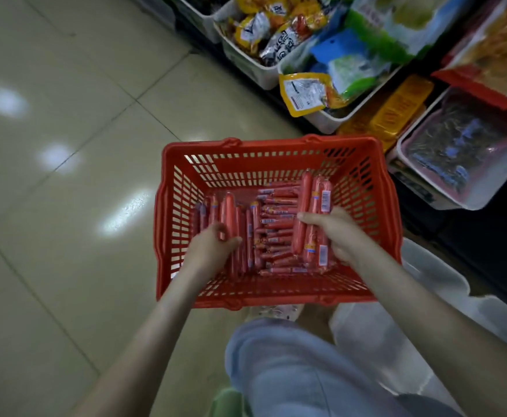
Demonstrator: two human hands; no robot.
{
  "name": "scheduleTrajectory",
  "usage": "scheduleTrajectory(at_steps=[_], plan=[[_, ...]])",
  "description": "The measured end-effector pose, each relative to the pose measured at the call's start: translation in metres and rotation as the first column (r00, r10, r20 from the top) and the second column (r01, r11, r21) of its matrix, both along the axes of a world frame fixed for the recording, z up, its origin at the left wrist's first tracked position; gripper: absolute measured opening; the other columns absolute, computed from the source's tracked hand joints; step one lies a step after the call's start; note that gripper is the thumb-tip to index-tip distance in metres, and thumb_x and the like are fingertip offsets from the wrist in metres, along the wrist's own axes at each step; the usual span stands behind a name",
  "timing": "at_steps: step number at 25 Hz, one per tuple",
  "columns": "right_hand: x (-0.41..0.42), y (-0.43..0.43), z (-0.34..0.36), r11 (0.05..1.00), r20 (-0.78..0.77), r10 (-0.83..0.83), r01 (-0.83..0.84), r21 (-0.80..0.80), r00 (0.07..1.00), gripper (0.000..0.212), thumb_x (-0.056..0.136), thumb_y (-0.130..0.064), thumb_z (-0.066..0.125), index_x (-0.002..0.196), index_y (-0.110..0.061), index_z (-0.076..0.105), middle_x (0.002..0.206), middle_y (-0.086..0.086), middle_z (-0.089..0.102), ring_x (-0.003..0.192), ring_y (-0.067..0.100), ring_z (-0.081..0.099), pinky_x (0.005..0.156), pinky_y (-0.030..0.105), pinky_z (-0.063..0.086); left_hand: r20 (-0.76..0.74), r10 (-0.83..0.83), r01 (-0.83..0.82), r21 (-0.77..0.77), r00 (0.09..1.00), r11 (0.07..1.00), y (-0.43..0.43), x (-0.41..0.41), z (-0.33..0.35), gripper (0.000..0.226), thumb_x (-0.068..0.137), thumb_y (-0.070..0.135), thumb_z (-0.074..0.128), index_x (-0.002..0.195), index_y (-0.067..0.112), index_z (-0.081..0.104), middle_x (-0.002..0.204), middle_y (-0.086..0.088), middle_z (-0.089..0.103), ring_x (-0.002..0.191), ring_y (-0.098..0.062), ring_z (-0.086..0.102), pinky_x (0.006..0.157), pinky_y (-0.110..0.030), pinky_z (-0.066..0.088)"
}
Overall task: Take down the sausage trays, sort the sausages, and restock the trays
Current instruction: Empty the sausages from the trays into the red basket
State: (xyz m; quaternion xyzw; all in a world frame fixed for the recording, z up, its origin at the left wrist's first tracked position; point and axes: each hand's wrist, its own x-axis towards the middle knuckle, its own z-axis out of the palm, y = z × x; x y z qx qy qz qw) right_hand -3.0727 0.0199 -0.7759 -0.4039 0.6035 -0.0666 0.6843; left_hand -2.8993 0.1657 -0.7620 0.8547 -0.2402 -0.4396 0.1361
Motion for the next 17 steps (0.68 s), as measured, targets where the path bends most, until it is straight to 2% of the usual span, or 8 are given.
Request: scheduleTrajectory(at_steps=[4,5,7,9,11,13,15,17], plan=[[-0.015,-0.023,-0.034,0.992,-0.188,0.025,-0.048,-0.115,0.982,0.048,0.068,-0.021,0.081,0.111,-0.01,0.063,0.104,0.007,0.07,0.095,0.026,0.066,0.09,0.047,0.052,-0.009,0.096,-0.097,-0.014,0.995,0.995,0.0,0.02,-0.016,0.046,0.089,0.038,0.061,0.127,0.015,0.051,0.113,-0.009,0.065,0.096,-0.027,0.065,0.086,-0.04,0.053],[-0.019,-0.026,-0.041,0.993,-0.203,0.009,-0.032,-0.111,0.979,0.049,0.068,-0.022,0.081,0.112,-0.01,0.063,0.105,0.007,0.069,0.096,0.026,0.066,0.091,0.046,0.052,0.041,0.062,-0.063,0.009,0.997,0.998,-0.002,0.022,-0.021,0.046,0.089,0.037,0.061,0.127,0.013,0.051,0.113,-0.01,0.065,0.097,-0.028,0.064,0.086,-0.038,0.052],[-0.019,-0.024,-0.047,0.996,-0.195,-0.05,0.034,-0.084,0.98,0.038,0.073,-0.014,0.078,0.109,-0.01,0.064,0.103,0.007,0.069,0.095,0.027,0.066,0.09,0.045,0.052,0.182,-0.064,0.05,0.083,0.981,0.995,-0.005,0.024,-0.035,0.044,0.091,0.032,0.058,0.127,0.008,0.05,0.112,-0.013,0.064,0.1,-0.032,0.061,0.08,-0.035,0.047],[-0.014,-0.019,-0.056,0.998,-0.192,-0.051,0.042,-0.051,0.98,0.035,0.076,-0.01,0.076,0.108,-0.01,0.063,0.105,0.008,0.069,0.098,0.028,0.065,0.09,0.044,0.052,0.288,-0.171,0.126,0.171,0.942,0.977,-0.008,0.025,-0.05,0.038,0.093,0.023,0.054,0.125,0.003,0.046,0.111,-0.017,0.063,0.1,-0.034,0.061,0.078,-0.038,0.046],[-0.005,-0.012,-0.064,0.999,-0.23,0.03,-0.039,-0.035,0.973,0.041,0.076,-0.013,0.077,0.113,-0.006,0.061,0.111,0.009,0.067,0.102,0.028,0.063,0.093,0.044,0.05,0.354,-0.279,0.183,0.282,0.893,0.942,-0.007,0.025,-0.062,0.029,0.096,0.012,0.046,0.123,0.001,0.043,0.114,-0.018,0.062,0.101,-0.033,0.062,0.079,-0.038,0.049],[0.011,-0.003,-0.069,0.988,-0.276,0.149,-0.154,0.003,0.95,0.049,0.077,-0.018,0.077,0.119,-0.004,0.056,0.115,0.01,0.064,0.106,0.027,0.06,0.094,0.04,0.048,0.392,-0.378,0.238,0.361,0.838,0.902,-0.006,0.024,-0.066,0.033,0.096,0.005,0.042,0.128,0.001,0.036,0.12,-0.017,0.056,0.102,-0.029,0.064,0.077,-0.033,0.051],[0.036,0.009,-0.071,0.969,-0.264,0.246,-0.243,0.043,0.933,0.047,0.078,-0.018,0.076,0.117,-0.003,0.055,0.112,0.009,0.063,0.104,0.027,0.06,0.09,0.037,0.048,0.422,-0.429,0.283,0.366,0.798,0.886,-0.004,0.024,-0.064,0.039,0.094,0.003,0.042,0.132,0.003,0.032,0.125,-0.015,0.05,0.103,-0.026,0.063,0.076,-0.03,0.051],[0.066,0.028,-0.073,0.949,-0.209,0.315,-0.309,0.062,0.926,0.045,0.078,-0.017,0.076,0.115,-0.003,0.056,0.109,0.01,0.064,0.102,0.027,0.061,0.089,0.038,0.05,0.494,-0.458,0.331,0.325,0.739,0.886,0.003,0.028,-0.057,0.038,0.092,0.003,0.042,0.13,0.005,0.036,0.126,-0.013,0.049,0.11,-0.027,0.057,0.084,-0.033,0.049]])
